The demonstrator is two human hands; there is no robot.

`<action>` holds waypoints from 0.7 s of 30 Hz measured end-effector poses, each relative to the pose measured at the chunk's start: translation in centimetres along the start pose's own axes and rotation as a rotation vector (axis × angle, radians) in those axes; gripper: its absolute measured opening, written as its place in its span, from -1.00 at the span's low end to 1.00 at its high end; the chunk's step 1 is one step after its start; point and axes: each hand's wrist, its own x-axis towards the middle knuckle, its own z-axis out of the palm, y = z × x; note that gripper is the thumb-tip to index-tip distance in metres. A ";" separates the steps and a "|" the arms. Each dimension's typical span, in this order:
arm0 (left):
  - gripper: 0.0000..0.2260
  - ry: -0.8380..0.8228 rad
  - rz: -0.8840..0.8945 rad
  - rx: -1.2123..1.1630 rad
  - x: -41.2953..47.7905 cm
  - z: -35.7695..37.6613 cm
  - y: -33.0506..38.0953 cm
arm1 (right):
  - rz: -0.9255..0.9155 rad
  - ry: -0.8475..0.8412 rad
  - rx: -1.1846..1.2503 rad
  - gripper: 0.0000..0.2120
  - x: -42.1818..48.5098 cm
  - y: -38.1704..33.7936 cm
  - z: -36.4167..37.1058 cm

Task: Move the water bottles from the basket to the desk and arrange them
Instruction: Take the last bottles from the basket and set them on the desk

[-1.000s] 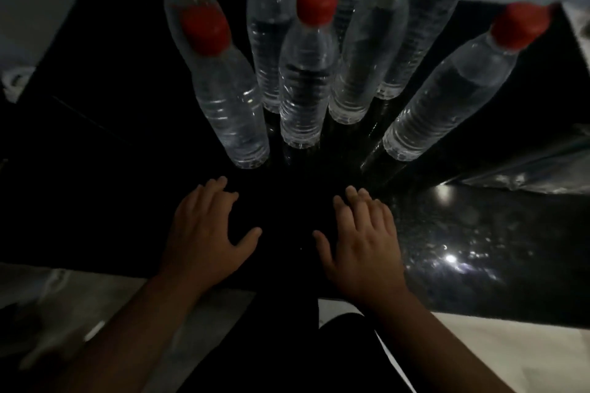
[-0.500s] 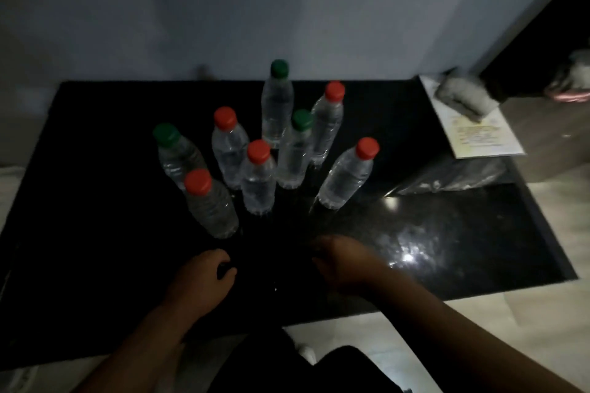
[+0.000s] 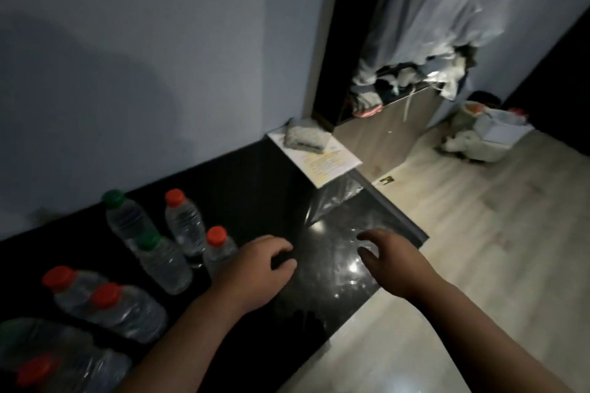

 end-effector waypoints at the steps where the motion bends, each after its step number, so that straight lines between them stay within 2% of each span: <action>1: -0.75 0.001 0.044 0.035 1.5 0.2 1.6 | 0.018 0.032 0.005 -0.68 0.0 1.1 -1.0; 6: -0.65 -0.082 0.113 0.156 8.1 2.1 8.8 | 0.125 0.144 0.028 -0.68 -0.1 7.2 -5.2; 9: -0.66 -0.120 0.141 0.182 11.3 4.3 12.5 | 0.189 0.182 0.046 -0.68 -0.4 11.2 -6.9; 12: -0.71 -0.133 0.186 0.213 14.2 7.0 16.4 | 0.252 0.185 0.045 -0.66 -0.7 15.2 -8.2; 17: -0.66 -0.188 0.226 0.217 17.8 11.9 22.3 | 0.322 0.190 0.048 -0.62 -1.3 21.7 -10.9; 21: -0.62 -0.171 0.222 0.253 20.7 15.2 26.5 | 0.372 0.215 0.041 -0.62 -2.2 26.9 -13.8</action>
